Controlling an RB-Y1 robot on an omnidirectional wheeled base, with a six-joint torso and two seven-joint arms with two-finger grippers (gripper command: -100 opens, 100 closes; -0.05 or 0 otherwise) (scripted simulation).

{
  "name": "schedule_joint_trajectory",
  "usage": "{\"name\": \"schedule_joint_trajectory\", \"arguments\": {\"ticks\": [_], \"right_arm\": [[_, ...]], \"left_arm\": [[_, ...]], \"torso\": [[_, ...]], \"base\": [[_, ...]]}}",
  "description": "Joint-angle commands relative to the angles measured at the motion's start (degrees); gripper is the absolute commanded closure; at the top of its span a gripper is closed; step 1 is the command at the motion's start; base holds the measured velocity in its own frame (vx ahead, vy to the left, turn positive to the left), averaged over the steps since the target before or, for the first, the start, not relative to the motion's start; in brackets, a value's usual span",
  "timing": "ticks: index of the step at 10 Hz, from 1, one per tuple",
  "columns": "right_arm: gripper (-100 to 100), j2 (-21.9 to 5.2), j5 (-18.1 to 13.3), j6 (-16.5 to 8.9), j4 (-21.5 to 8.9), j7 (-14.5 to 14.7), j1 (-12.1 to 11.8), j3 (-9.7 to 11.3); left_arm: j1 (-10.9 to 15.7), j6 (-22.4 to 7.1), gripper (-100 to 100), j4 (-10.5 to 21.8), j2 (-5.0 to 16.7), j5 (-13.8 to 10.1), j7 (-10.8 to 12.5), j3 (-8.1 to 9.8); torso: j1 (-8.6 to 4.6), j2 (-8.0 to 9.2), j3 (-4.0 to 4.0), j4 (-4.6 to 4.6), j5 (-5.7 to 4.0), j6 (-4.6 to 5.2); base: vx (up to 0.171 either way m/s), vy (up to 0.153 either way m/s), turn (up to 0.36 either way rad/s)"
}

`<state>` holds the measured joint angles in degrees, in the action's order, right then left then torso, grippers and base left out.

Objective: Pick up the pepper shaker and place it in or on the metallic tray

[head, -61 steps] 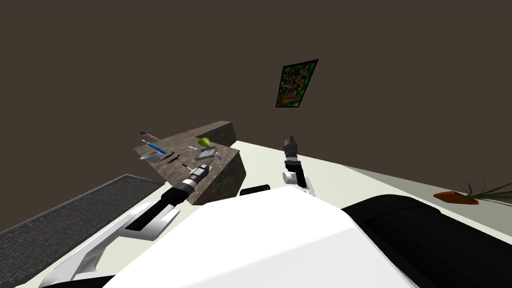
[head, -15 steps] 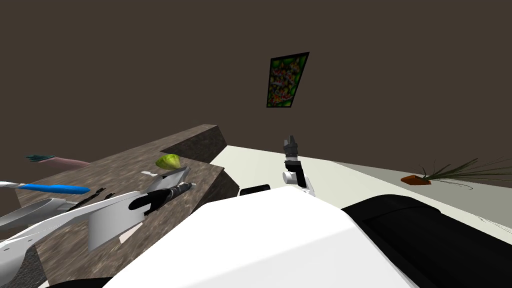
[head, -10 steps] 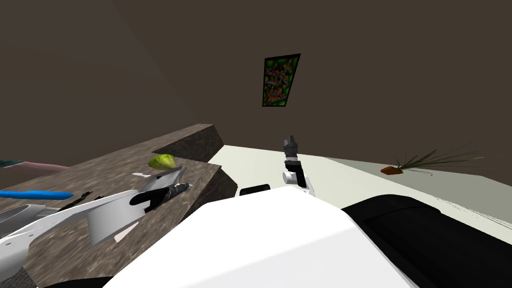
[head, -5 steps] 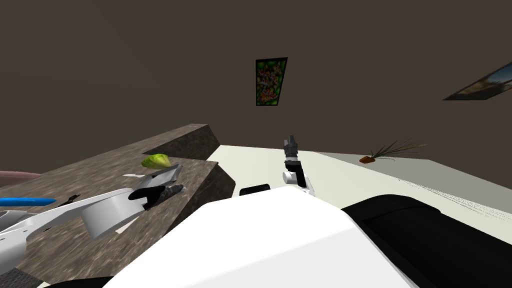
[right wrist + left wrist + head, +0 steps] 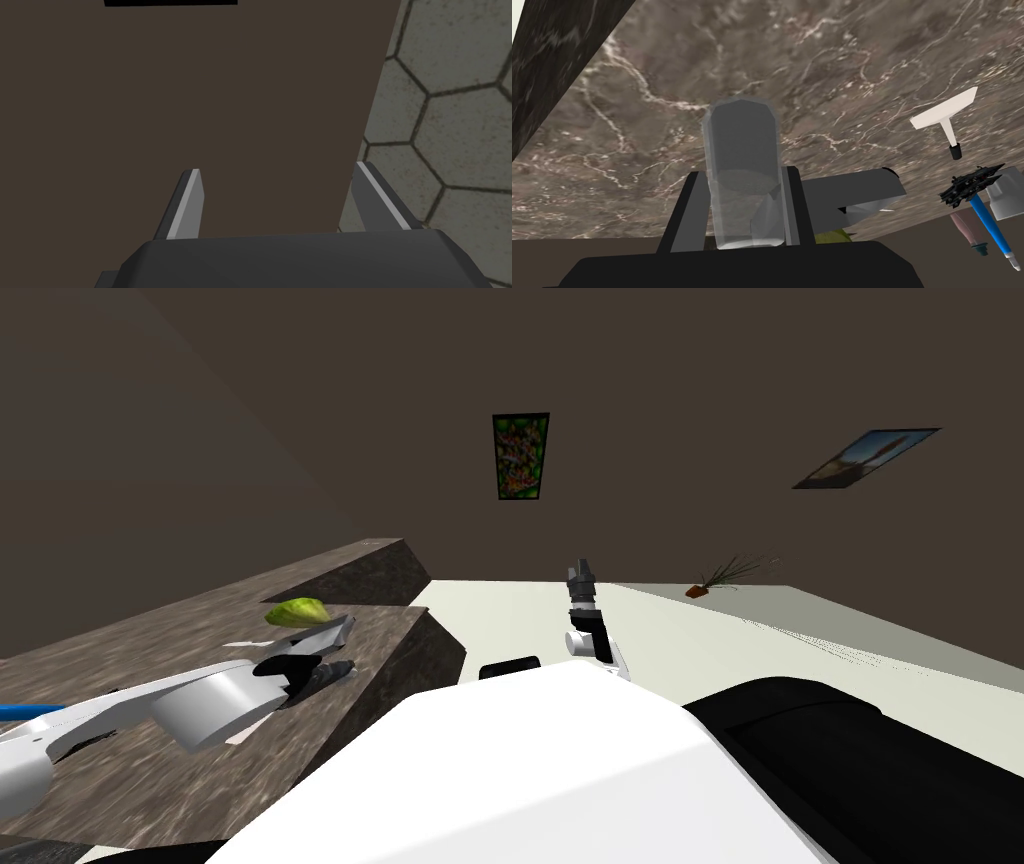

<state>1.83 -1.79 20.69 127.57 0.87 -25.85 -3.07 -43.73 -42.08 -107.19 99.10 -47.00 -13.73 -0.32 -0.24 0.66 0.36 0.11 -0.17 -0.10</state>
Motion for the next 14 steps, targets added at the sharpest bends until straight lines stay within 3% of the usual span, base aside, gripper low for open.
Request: {"name": "schedule_joint_trajectory", "arguments": {"ticks": [1,5,6,11,12,14], "right_arm": [[0,0.0,0.0,0.0,0.0,0.0,0.0,0.0],[0,0.0,0.0,0.0,0.0,0.0,0.0,0.0],[0,0.0,0.0,0.0,0.0,0.0,0.0,0.0],[0,0.0,0.0,0.0,0.0,0.0,0.0,0.0],[0,0.0,0.0,0.0,0.0,0.0,0.0,0.0],[0,0.0,0.0,0.0,0.0,0.0,0.0,0.0]], "left_arm": [[0.4,-0.5,100,1.0,0.3,-1.6,-1.3,-0.03],[2.5,-3.3,100,5.0,1.4,-8.0,-5.8,-0.13],[2.5,-3.3,100,5.0,1.4,-8.5,-5.8,-0.13],[5.5,-4.7,100,10.5,3.4,-17.5,-10.8,-0.82],[5.5,-4.7,100,10.5,3.4,-17.7,-10.8,-0.82],[6.8,-4.5,100,12.7,4.4,-21.4,-12.6,-1.22]], "torso": [[0.00,0.00,0.00,0.00,0.00,0.00],[0.19,-0.27,-0.14,-0.03,0.05,0.02],[0.25,-0.29,-0.14,-0.02,0.07,0.01],[0.56,-0.58,-0.28,-0.04,0.14,-0.02],[0.66,-0.65,-0.32,-0.05,0.17,-0.01],[0.57,-0.71,-0.35,-0.05,0.17,-0.01]], "base": [[-0.110,-0.016,-0.048],[-0.089,0.000,-0.103],[-0.049,0.010,-0.028],[-0.016,0.058,-0.043],[0.016,0.077,-0.013],[0.033,0.082,-0.002]]}}
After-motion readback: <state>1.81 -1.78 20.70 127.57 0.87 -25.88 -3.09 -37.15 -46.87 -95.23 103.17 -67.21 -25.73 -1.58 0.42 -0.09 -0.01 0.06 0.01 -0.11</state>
